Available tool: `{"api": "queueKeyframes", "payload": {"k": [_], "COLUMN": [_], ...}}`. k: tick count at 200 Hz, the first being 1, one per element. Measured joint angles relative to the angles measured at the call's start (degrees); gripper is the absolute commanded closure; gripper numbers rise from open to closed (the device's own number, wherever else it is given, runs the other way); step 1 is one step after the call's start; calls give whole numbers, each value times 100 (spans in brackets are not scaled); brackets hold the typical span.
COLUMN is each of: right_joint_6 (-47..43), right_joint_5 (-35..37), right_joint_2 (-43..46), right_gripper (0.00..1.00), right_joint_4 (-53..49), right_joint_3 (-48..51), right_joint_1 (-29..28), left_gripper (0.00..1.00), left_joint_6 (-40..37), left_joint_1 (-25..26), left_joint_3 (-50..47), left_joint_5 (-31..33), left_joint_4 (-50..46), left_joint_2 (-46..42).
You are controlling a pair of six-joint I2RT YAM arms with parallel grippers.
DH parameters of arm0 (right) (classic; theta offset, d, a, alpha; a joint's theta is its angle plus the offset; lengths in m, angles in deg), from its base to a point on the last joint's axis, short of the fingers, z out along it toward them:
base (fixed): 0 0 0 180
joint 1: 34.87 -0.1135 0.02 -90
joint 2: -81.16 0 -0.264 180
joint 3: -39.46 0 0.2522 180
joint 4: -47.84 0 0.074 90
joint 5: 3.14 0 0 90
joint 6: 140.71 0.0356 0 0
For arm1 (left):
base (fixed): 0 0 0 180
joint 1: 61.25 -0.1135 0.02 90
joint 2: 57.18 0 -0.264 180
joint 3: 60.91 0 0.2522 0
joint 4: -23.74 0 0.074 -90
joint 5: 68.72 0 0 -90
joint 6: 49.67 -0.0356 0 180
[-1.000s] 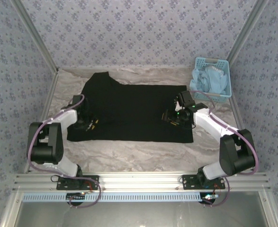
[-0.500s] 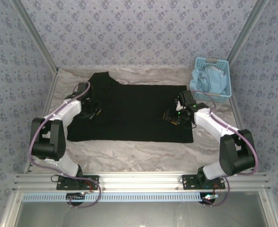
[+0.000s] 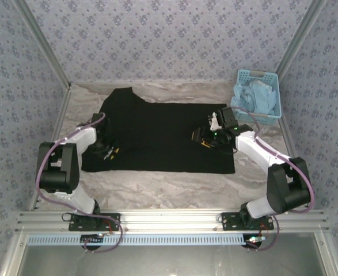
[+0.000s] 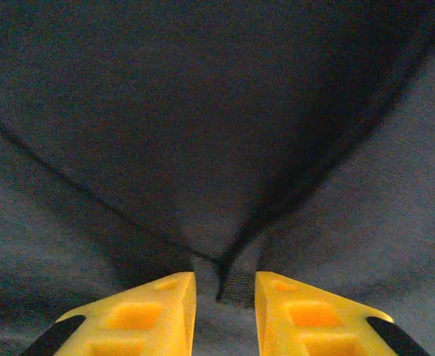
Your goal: Fold and stack the t-shirts
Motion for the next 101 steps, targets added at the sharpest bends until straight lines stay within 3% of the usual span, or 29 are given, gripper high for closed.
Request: {"api": "queueKeyframes", "payload": {"k": [64, 101], "right_joint_6": [22, 24], "right_joint_5": [-404, -415], "right_joint_2": [0, 0], "right_gripper": [45, 46], "right_joint_4": [496, 501], "right_joint_3": [0, 4], "right_joint_1": [-164, -186], "left_gripper": [66, 79], "left_joint_6": [258, 326], "left_joint_1": [-61, -61], "left_joint_3": [-76, -76], "left_joint_5": [-103, -107], "left_joint_4": [417, 553], "left_joint_2": [-13, -52]}}
